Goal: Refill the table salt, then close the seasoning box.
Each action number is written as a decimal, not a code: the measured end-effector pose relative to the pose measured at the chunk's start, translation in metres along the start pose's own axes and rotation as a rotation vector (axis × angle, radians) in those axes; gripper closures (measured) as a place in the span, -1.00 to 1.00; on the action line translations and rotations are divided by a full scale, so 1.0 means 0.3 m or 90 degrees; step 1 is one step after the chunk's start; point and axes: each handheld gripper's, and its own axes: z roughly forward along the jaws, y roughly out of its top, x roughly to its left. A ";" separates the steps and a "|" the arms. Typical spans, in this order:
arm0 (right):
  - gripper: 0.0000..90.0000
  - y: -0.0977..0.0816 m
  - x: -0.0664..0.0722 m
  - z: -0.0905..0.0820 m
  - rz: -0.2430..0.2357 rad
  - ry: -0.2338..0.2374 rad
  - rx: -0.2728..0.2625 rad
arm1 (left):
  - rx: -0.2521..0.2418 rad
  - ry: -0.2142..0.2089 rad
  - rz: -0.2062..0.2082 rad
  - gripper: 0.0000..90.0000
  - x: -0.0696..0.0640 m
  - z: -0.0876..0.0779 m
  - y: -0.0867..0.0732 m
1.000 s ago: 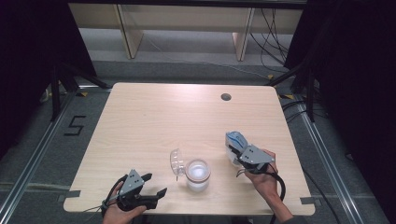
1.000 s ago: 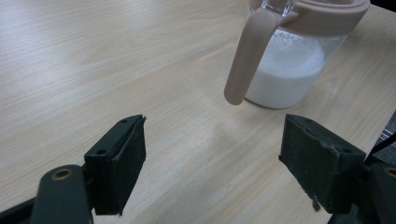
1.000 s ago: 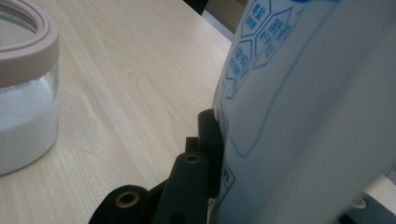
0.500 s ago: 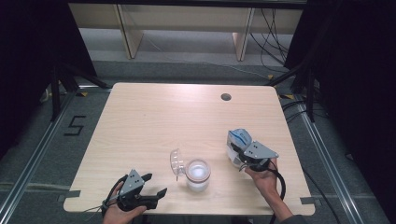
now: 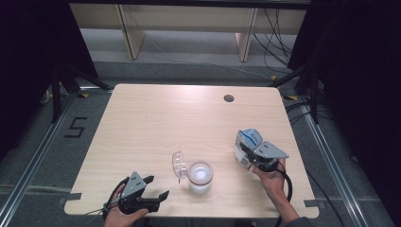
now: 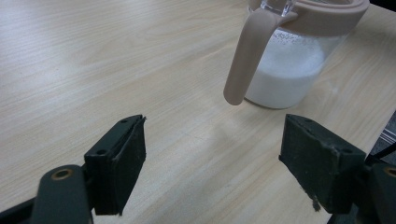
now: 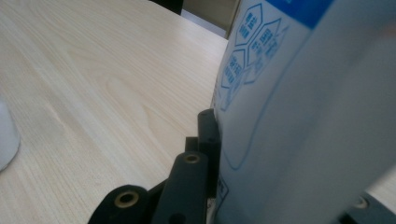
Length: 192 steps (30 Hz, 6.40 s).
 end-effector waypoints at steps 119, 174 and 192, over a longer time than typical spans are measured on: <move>-0.41 -0.043 0.207 -0.300 0.114 0.035 0.114 | -0.049 -0.012 0.001 0.00 -0.011 -0.001 0.161; -0.40 -0.043 0.221 -0.304 0.130 0.040 0.122 | -0.071 -0.044 0.071 0.99 -0.084 0.020 0.218; -0.40 -0.045 0.216 -0.298 0.107 0.038 0.113 | -0.070 -0.046 0.079 0.99 -0.092 0.029 0.221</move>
